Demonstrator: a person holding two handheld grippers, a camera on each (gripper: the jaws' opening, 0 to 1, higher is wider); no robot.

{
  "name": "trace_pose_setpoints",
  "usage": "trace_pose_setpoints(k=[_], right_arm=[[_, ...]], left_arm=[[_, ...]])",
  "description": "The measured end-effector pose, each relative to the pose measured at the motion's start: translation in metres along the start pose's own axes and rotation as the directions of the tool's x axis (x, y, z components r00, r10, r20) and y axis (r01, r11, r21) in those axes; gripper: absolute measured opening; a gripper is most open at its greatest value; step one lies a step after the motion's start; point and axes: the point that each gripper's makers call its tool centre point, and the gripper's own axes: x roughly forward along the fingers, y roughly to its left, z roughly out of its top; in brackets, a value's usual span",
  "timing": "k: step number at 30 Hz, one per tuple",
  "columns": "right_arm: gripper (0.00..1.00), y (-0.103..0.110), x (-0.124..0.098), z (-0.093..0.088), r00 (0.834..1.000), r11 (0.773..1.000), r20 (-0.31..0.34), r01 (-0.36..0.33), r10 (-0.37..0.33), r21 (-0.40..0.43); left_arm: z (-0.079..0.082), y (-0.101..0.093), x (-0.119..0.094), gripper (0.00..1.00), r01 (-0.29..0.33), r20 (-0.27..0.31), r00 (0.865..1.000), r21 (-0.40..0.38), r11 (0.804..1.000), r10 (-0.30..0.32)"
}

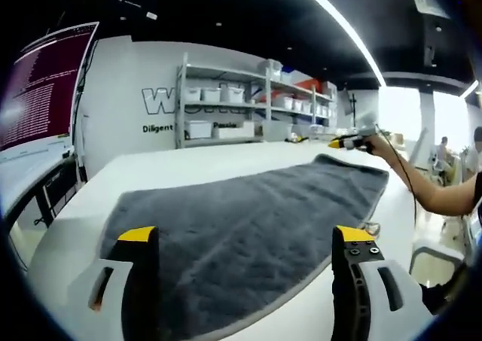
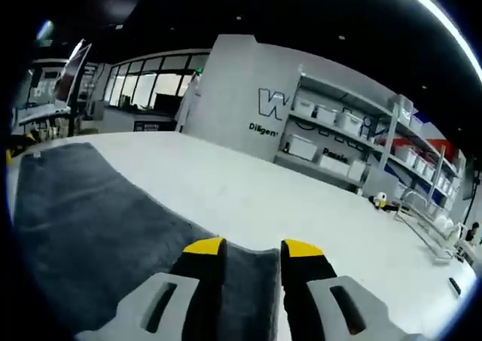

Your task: Open the folded towel by lifting each exposed corner and separating the folded layers until the towel lies flat within the target outline without major curled edges

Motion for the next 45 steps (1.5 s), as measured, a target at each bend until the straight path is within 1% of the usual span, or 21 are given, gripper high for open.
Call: trace_pose_setpoints(k=[2,4,6,11,14,20,21,22,26,28,29,30,31,32,35,38,39,42,43,44,45], right_arm=[[0.22,0.0,0.005,-0.016,0.998,1.0,-0.061,-0.017,0.016,-0.017],[0.17,0.001,0.009,-0.025,0.995,0.999,-0.089,-0.037,0.034,-0.029],[0.13,0.0,0.014,-0.032,0.994,0.999,-0.102,-0.051,0.05,-0.011],[0.13,-0.008,0.022,-0.042,0.992,0.998,-0.114,-0.051,0.048,-0.023],[0.13,-0.016,0.027,-0.056,0.987,0.999,-0.154,-0.04,0.036,-0.023],[0.13,-0.022,0.03,-0.084,0.972,0.999,-0.234,-0.042,0.037,-0.018],[0.13,-0.024,0.031,-0.085,0.971,0.999,-0.237,-0.038,0.035,-0.007],[0.13,-0.024,0.032,-0.082,0.976,0.999,-0.214,-0.04,0.046,0.034],[0.14,-0.021,0.028,-0.084,0.975,0.997,-0.216,-0.047,0.059,0.062],[0.19,-0.021,0.025,-0.083,0.974,0.996,-0.215,-0.051,0.065,0.068],[0.26,-0.021,0.023,-0.082,0.974,0.996,-0.215,-0.051,0.065,0.068],[0.31,-0.023,0.017,-0.078,0.975,0.997,-0.214,-0.042,0.055,0.064],[0.33,-0.025,0.011,-0.072,0.98,0.998,-0.195,-0.027,0.039,0.059],[0.31,-0.028,0.001,-0.058,0.99,0.997,-0.142,-0.003,0.014,0.074],[0.34,-0.022,-0.021,-0.043,0.994,0.996,-0.102,-0.029,0.037,0.082],[0.34,-0.013,-0.047,-0.032,0.996,0.997,-0.064,-0.062,0.065,0.048],[0.34,-0.01,-0.053,-0.031,0.995,0.996,-0.061,-0.077,0.079,0.037],[0.35,0.006,-0.085,-0.03,0.989,0.991,-0.05,-0.135,0.136,0.02],[0.35,0.011,-0.092,-0.032,0.986,0.987,-0.047,-0.158,0.158,0.017],[0.35,0.018,-0.1,-0.036,0.981,0.982,-0.047,-0.186,0.186,0.014],[0.36,0.027,-0.109,-0.044,0.972,0.974,-0.068,-0.225,0.226,0.013]], left_arm=[[0.001,-0.001,0.001,0.93,0.002,-0.002,1.0,0.0,1.0,-0.002],[0.001,-0.002,0.001,0.93,0.003,-0.006,1.0,0.004,1.0,-0.003],[0.0,-0.004,0.002,0.93,0.004,-0.011,1.0,0.008,1.0,-0.004],[-0.001,-0.005,0.003,0.91,0.01,-0.021,1.0,0.009,1.0,-0.01],[-0.005,-0.004,0.003,0.91,0.004,-0.034,0.999,0.006,1.0,-0.004],[-0.003,-0.004,0.003,0.91,0.007,-0.028,1.0,-0.001,1.0,-0.007],[-0.002,-0.005,0.003,0.91,0.009,-0.027,1.0,-0.001,1.0,-0.009],[-0.002,-0.006,0.003,0.91,0.01,-0.026,1.0,-0.001,1.0,-0.01],[-0.003,-0.009,0.004,0.91,0.016,-0.041,0.999,0.008,1.0,-0.016],[-0.004,-0.011,0.004,0.91,0.016,-0.041,0.999,0.008,1.0,-0.016],[-0.004,-0.011,0.004,0.91,0.016,-0.041,0.999,0.008,1.0,-0.016],[-0.003,-0.013,0.003,0.91,0.02,-0.037,0.999,0.008,1.0,-0.019],[-0.002,-0.013,0.003,0.91,0.022,-0.035,0.999,0.008,1.0,-0.022],[-0.001,-0.014,0.002,0.91,0.024,-0.032,0.999,0.009,1.0,-0.024],[0.0,-0.015,0.001,0.91,0.026,-0.03,0.999,0.012,1.0,-0.026],[0.001,-0.015,0.001,0.91,0.025,-0.032,0.999,0.018,1.0,-0.024],[0.001,-0.015,0.001,0.91,0.024,-0.032,0.999,0.017,1.0,-0.023],[0.002,-0.013,0.0,0.91,0.022,-0.026,0.999,0.014,1.0,-0.022],[0.002,-0.013,0.0,0.91,0.022,-0.024,0.999,0.012,1.0,-0.022],[0.002,-0.013,-0.001,0.91,0.022,-0.024,0.999,0.011,1.0,-0.022],[0.001,-0.013,-0.001,0.91,0.023,-0.027,0.999,0.009,1.0,-0.023]])
